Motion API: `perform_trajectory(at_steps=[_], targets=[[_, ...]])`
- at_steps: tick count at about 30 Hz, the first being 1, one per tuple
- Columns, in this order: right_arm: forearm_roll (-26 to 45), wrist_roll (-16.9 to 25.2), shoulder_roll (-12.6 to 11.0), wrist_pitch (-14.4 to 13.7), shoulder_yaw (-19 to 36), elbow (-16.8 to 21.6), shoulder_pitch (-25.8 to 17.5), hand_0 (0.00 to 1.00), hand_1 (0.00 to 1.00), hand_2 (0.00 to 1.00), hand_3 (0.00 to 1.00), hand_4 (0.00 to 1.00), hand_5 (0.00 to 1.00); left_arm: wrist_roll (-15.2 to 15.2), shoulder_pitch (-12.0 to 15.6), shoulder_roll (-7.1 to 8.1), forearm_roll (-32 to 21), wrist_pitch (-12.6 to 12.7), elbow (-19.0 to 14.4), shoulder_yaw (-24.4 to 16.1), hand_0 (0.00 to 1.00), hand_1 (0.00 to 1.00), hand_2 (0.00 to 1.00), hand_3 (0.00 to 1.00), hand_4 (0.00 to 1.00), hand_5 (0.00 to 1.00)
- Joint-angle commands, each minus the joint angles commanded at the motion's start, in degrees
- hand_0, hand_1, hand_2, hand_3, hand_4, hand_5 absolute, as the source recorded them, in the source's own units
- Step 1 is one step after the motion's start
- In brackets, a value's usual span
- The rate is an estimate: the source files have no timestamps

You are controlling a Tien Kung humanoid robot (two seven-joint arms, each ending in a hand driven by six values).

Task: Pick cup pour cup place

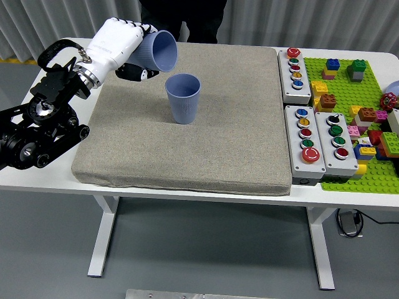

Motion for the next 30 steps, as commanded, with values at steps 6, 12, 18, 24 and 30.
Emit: perform_trajectory(at_steps=[6,12,18,24,30], targets=[[-0.1,0.0,0.0,0.1,0.1,0.0,-0.1,0.693,0.662,0.614,0.627,0.002,0.405,-0.7,3.2,0.36,-14.5,-3.7,-2.4,-6.4,0.409,0.478,0.529,0.532,0.742,0.167],[-0.3,0.1,0.2,0.1,0.4,-0.1,-0.3,0.693,0.662,0.614,0.627,0.002,0.407,-0.9,10.4,-2.08,-28.6,-4.6,-7.4,-16.9,0.41,0.478,0.527,0.532,0.743,0.167],[-1.0,0.0,0.4,0.3,0.8,-0.1,-0.6,0.693,0.662,0.614,0.627,0.002,0.405,-1.4,16.2,-4.3,-43.0,-4.3,-9.4,-23.3,0.41,0.478,0.528,0.533,0.743,0.169],[-1.3,-0.1,0.5,0.3,1.0,0.0,-0.7,0.693,0.662,0.614,0.626,0.002,0.409,-2.5,19.2,-5.83,-43.6,-2.2,-7.8,-24.2,0.417,0.483,0.528,0.533,0.746,0.172],[-1.3,-0.2,0.7,0.2,0.9,0.0,-1.0,0.693,0.662,0.614,0.626,0.002,0.406,-5.6,21.1,-7.58,-37.4,3.3,-7.2,-23.7,0.418,0.485,0.528,0.537,0.743,0.17]])
